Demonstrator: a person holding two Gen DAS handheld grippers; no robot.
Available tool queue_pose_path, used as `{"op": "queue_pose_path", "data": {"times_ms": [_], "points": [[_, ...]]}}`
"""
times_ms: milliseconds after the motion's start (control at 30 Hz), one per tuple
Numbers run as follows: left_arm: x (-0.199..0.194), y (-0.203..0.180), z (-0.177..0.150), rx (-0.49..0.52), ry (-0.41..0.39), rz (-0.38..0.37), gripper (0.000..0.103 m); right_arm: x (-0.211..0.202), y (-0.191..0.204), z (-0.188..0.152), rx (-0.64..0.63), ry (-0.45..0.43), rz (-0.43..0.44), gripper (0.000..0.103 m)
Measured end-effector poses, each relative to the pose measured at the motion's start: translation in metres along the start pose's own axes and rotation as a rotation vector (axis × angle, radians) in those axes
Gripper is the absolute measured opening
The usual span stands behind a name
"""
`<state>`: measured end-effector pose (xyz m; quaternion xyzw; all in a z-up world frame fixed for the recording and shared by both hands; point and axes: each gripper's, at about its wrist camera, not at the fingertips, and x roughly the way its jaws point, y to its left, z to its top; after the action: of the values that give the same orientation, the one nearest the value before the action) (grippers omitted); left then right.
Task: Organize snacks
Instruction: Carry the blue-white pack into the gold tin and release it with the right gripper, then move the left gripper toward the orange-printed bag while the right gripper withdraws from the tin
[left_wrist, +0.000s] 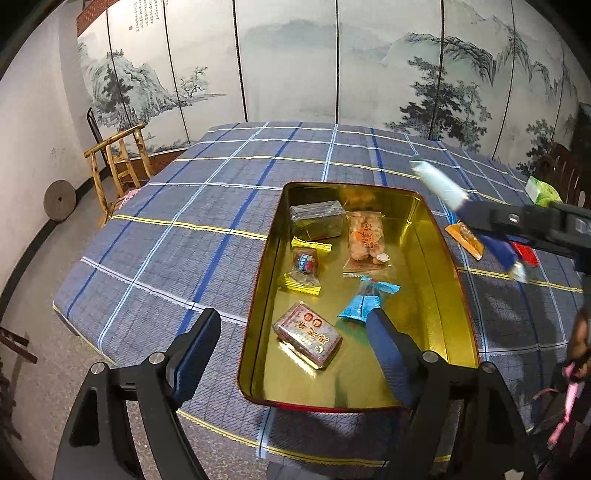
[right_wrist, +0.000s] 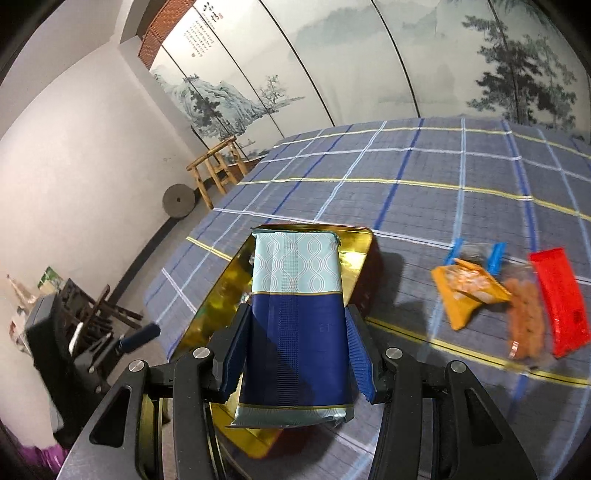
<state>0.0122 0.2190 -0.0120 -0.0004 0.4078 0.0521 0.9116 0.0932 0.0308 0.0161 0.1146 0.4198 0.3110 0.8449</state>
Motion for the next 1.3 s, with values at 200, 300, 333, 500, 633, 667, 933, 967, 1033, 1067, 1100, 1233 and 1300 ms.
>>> {"op": "queue_pose_path", "data": {"times_ms": [200,300,333,500,633,667,933,967,1033,1067,1100,1233,1300], "points": [[-0.006,0.009,-0.001,-0.016,-0.001,-0.001,0.08,0.027,0.006,0.01,0.019,0.023,0.016,0.05],[-0.01,0.012,-0.003,-0.012,-0.009,0.001,0.081,0.041,0.007,0.013,0.025,0.038,0.007,0.05],[-0.011,0.013,-0.003,-0.011,-0.009,0.0,0.081,0.045,0.006,0.013,0.03,0.042,0.003,0.05],[-0.015,0.017,-0.003,-0.012,-0.014,-0.005,0.083,0.062,0.004,0.017,0.058,0.06,-0.008,0.05],[-0.014,0.019,-0.003,-0.012,-0.011,-0.007,0.083,0.072,0.002,0.021,0.072,0.067,-0.023,0.05],[-0.014,0.019,-0.003,-0.011,-0.011,-0.006,0.083,0.074,0.002,0.022,0.074,0.068,-0.026,0.05],[-0.01,0.024,-0.003,-0.02,0.001,-0.01,0.083,0.087,0.002,0.025,0.097,0.081,-0.052,0.051],[-0.01,0.024,-0.003,-0.02,0.003,-0.009,0.083,0.087,0.002,0.024,0.1,0.081,-0.053,0.052],[-0.009,0.025,-0.003,-0.019,0.005,-0.006,0.083,0.089,0.001,0.024,0.103,0.08,-0.057,0.052],[-0.009,0.025,-0.003,-0.019,0.006,-0.006,0.083,0.089,0.0,0.024,0.103,0.078,-0.053,0.052],[-0.009,0.025,-0.003,-0.018,0.008,-0.006,0.083,0.089,0.001,0.024,0.102,0.077,-0.051,0.052],[-0.009,0.024,-0.004,-0.015,0.011,-0.001,0.083,0.086,0.008,0.025,0.084,0.069,-0.051,0.052],[-0.01,0.024,-0.003,-0.013,0.01,0.001,0.083,0.083,0.009,0.024,0.081,0.065,-0.043,0.052]]}}
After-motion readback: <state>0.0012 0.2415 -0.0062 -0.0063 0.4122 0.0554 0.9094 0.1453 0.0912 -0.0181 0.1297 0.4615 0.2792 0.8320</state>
